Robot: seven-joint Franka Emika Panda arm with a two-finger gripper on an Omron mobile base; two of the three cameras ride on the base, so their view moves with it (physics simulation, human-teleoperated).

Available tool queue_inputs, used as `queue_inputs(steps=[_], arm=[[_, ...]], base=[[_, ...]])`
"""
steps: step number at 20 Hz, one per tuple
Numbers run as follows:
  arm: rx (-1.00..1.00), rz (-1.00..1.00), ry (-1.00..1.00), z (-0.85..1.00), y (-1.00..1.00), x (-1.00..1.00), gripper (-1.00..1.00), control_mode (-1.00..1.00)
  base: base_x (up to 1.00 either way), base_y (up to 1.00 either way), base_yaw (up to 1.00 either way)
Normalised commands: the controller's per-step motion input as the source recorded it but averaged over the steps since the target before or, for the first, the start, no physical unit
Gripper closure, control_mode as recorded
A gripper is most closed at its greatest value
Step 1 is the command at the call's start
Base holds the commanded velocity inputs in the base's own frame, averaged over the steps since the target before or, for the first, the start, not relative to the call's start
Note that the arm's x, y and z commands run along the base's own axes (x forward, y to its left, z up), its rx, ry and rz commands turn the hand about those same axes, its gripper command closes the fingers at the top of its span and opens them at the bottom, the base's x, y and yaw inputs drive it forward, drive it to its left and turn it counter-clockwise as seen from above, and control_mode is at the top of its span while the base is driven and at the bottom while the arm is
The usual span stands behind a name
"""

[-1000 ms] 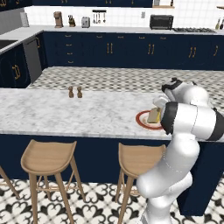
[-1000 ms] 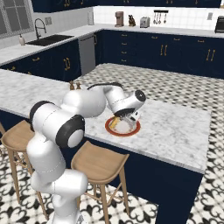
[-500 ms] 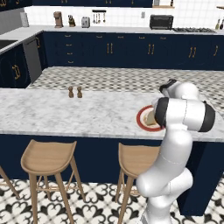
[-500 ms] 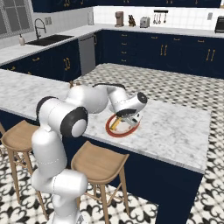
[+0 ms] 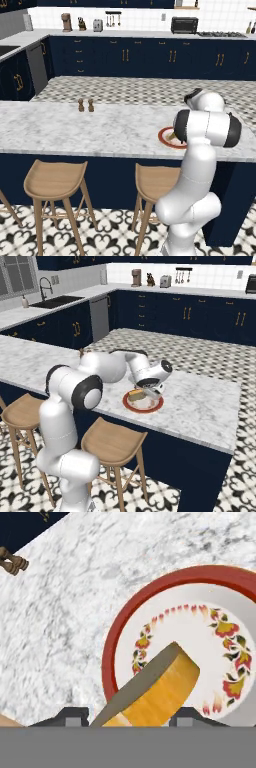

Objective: Start the toaster. Once the lever pops up, take the bread to the plate on the dining counter.

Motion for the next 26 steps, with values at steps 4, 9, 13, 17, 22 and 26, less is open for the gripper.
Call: queue_inputs(steps=[4, 9, 13, 17, 22, 26], arm=[[0.00, 0.00, 0.00, 0.23, -0.49, 0.06, -1.00, -1.00], [0.03, 0.00, -0.08, 0.47, -0.65, -0.07, -1.00, -1.00], [0.08, 0.00, -0.31, 0.77, -0.36, -0.66, -1.00, -1.00], [0.01, 0.05, -0.49, 0.71, -0.13, -1.00, -1.00, -1.00], [0.00, 0.11, -0.50, 0.76, 0.00, -1.00, -1.00, -1.00], [-0.08, 0.17, -0.29, 0.54, 0.24, -1.00, -1.00, -1.00]], base=[[0.00, 0.00, 0.00], [0.00, 0.00, 0.00], [0.00, 0.00, 0.00], [0.00, 0.00, 0.00], [0.00, 0.00, 0.00], [0.00, 0.00, 0.00]])
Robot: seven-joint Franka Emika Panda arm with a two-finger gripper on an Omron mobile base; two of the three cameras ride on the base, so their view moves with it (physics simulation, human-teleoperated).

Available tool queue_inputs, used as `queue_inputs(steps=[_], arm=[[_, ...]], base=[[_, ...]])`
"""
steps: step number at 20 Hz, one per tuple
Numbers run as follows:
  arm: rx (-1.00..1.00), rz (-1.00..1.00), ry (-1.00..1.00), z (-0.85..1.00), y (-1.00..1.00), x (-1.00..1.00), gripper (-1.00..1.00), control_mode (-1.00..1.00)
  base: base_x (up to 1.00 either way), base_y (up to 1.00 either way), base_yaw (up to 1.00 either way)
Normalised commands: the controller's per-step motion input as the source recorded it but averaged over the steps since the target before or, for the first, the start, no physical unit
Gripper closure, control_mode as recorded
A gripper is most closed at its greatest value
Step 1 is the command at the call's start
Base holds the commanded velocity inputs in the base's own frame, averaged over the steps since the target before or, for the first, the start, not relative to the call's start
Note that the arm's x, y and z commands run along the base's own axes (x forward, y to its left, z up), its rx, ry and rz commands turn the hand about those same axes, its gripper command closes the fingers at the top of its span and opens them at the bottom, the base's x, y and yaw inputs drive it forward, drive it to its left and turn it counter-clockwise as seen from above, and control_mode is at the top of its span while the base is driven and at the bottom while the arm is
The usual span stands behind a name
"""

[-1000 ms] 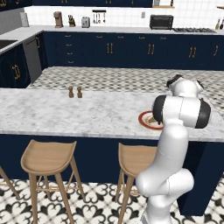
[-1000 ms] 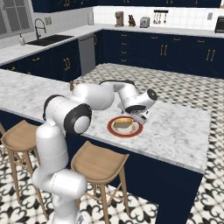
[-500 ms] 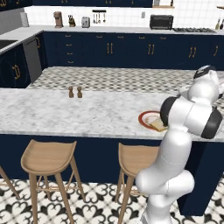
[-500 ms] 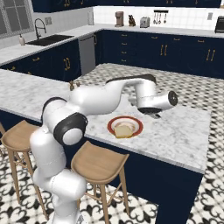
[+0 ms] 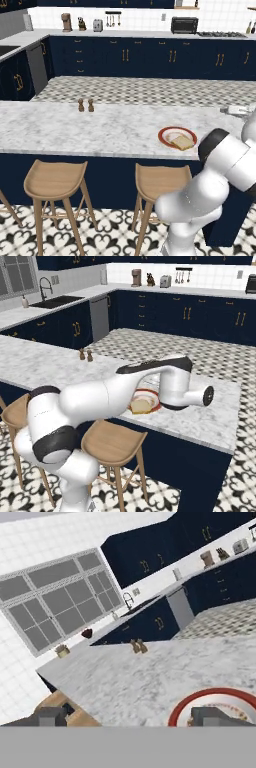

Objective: Start the toaster. Once the lever pops up, take the bread to the plate on the dining counter.

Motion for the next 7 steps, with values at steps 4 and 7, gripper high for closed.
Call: queue_inputs(steps=[4, 7], arm=[[-0.21, 0.24, -0.06, 0.02, 0.56, -1.00, -1.00, -1.00], [-0.44, 0.39, 0.04, -0.76, 1.00, -1.00, -1.00, -1.00]], base=[[0.00, 0.00, 0.00], [0.00, 0.00, 0.00]])
